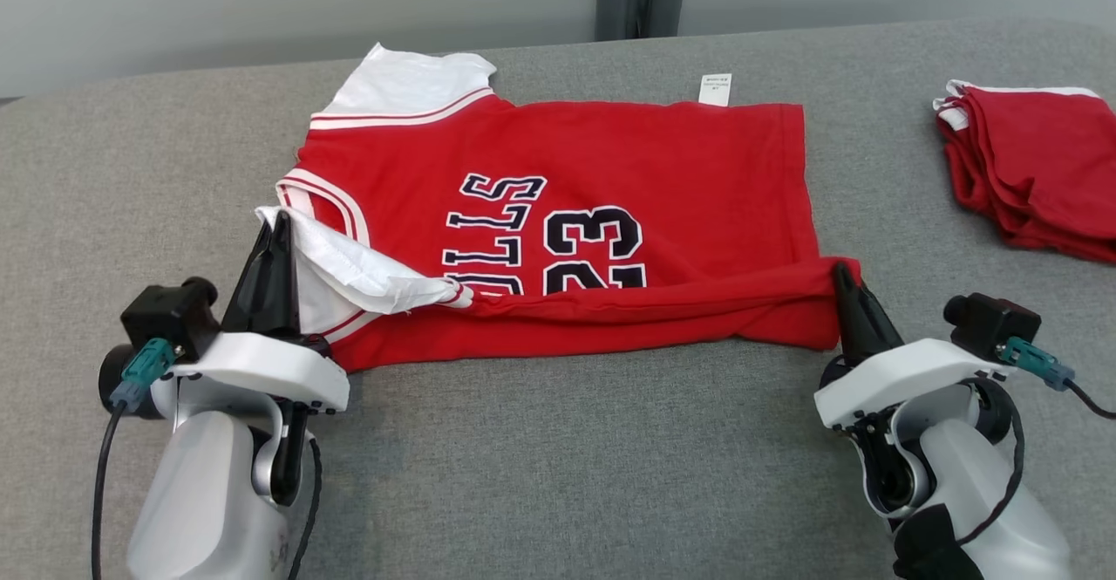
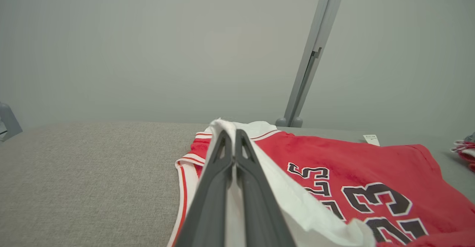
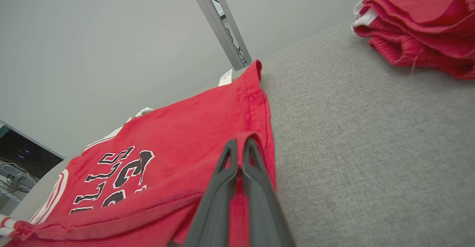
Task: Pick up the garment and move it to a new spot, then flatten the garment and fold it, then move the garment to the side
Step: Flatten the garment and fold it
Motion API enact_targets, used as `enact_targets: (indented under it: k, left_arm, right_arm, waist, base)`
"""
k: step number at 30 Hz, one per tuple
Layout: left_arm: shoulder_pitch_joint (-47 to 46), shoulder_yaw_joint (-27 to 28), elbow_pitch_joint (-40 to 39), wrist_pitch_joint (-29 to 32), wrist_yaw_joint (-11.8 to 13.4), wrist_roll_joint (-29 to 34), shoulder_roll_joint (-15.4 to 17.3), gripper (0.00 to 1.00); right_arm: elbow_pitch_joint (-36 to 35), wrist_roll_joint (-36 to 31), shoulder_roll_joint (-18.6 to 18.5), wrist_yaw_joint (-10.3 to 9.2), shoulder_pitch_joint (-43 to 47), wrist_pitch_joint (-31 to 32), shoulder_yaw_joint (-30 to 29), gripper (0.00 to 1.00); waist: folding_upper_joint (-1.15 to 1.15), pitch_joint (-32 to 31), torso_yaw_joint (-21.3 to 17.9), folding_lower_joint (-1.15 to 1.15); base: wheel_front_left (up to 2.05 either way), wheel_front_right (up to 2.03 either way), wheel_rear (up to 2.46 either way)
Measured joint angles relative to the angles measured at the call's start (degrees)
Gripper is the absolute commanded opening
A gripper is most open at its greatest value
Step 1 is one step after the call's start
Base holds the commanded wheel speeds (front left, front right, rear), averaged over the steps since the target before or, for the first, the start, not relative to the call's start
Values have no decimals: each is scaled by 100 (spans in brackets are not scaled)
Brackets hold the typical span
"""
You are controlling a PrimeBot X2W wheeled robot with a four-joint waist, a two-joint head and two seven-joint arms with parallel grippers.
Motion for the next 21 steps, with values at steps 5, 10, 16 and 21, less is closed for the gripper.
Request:
enact_targets:
  k: [5, 10, 16, 21]
  left_arm:
    - [-329, -14, 263, 0, 43, 177, -2, 0]
    - [-561, 45, 464, 0, 119, 338, -3, 0]
    - [-676, 98, 759, 0, 157, 346, -4, 64]
    - [-699, 74, 844, 0, 115, 185, -5, 100]
  right_arm:
    - [144, 47, 7, 0, -256, -1, 194, 0]
    - [347, 68, 3, 0, -462, -5, 349, 0]
    - [608, 197, 5, 0, -648, -5, 536, 100]
    - [571, 172, 8, 0, -733, -5, 421, 100]
  waist:
    - [0, 134, -23, 0]
    - [0, 233, -70, 0]
    - [0, 242, -103, 0]
    - [0, 209, -93, 0]
  base:
    - [0, 0, 0]
    - [0, 0, 0]
    - [0, 0, 0]
    - [0, 0, 0]
